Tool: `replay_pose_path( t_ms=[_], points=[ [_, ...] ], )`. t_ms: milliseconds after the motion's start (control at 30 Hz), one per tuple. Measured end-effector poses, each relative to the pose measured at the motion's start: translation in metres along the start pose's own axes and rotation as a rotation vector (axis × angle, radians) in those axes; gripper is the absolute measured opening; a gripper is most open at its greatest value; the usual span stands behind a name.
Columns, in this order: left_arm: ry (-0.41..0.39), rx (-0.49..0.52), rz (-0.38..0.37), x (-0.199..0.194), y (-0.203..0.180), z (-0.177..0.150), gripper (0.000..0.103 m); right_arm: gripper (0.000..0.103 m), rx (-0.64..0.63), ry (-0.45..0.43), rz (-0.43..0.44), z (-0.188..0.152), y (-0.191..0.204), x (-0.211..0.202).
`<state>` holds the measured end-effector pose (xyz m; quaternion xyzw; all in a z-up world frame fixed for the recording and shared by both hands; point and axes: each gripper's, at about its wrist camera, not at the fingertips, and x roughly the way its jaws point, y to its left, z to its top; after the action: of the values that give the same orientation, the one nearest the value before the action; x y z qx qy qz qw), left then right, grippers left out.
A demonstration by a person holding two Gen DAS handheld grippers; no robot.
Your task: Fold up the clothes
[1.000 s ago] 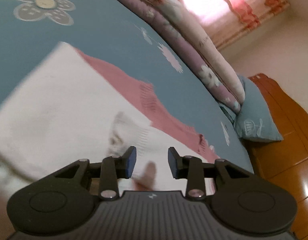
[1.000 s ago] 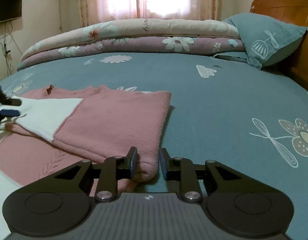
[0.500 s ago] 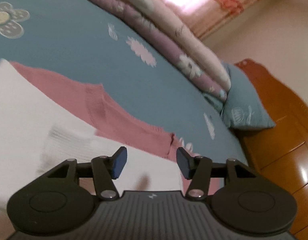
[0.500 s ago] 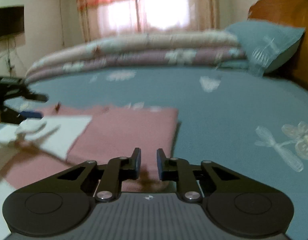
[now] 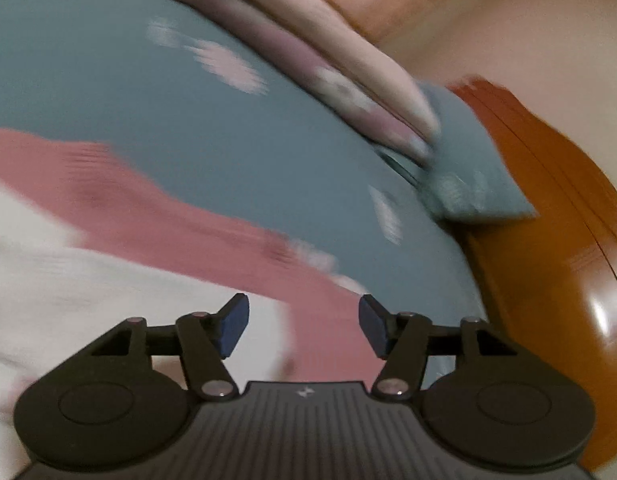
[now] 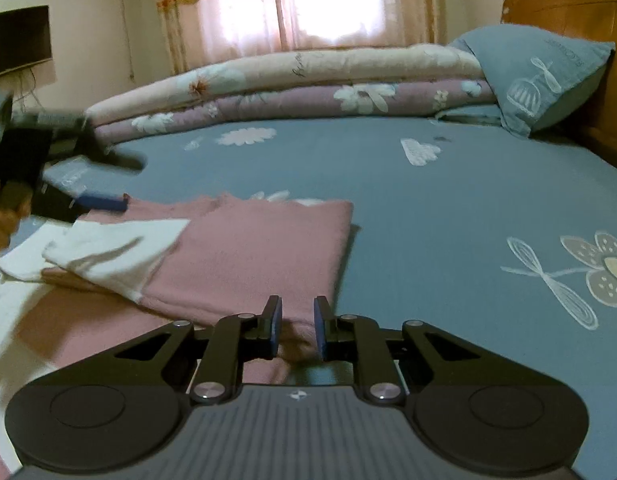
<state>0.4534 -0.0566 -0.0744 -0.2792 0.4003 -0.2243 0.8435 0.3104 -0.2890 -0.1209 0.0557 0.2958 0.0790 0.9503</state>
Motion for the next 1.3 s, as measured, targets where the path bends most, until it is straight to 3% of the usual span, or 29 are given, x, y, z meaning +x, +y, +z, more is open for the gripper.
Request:
replay_pose_path(
  t_ms=[200, 467, 733, 1000, 1167, 1300],
  points=[
    [0.122, 0.048, -0.113, 0.079, -0.064, -0.020, 0.060, 0.021, 0.055, 0.019, 0.034, -0.006, -0.011, 0.001],
    [0.166, -0.016, -0.145, 0.156, -0.070, -0.032, 0.059, 0.026, 0.028, 0.021, 0.038, -0.004, -0.007, 0.004],
    [0.186, -0.009, -0.138, 0.184, -0.080, -0.031, 0.060, 0.029, 0.016, 0.035, 0.031, -0.006, -0.007, 0.007],
    [0.128, 0.010, -0.158, 0.148, -0.085, -0.020, 0.062, 0.029, 0.013, 0.039, 0.032, -0.006, -0.008, 0.008],
    [0.151, -0.021, -0.120, 0.161, -0.072, -0.024, 0.062, 0.030, 0.005, 0.039, 0.028, -0.005, -0.007, 0.008],
    [0.131, -0.013, -0.134, 0.168, -0.072, -0.024, 0.064, 0.032, -0.003, 0.047, 0.029, -0.008, -0.006, 0.010]
  ],
)
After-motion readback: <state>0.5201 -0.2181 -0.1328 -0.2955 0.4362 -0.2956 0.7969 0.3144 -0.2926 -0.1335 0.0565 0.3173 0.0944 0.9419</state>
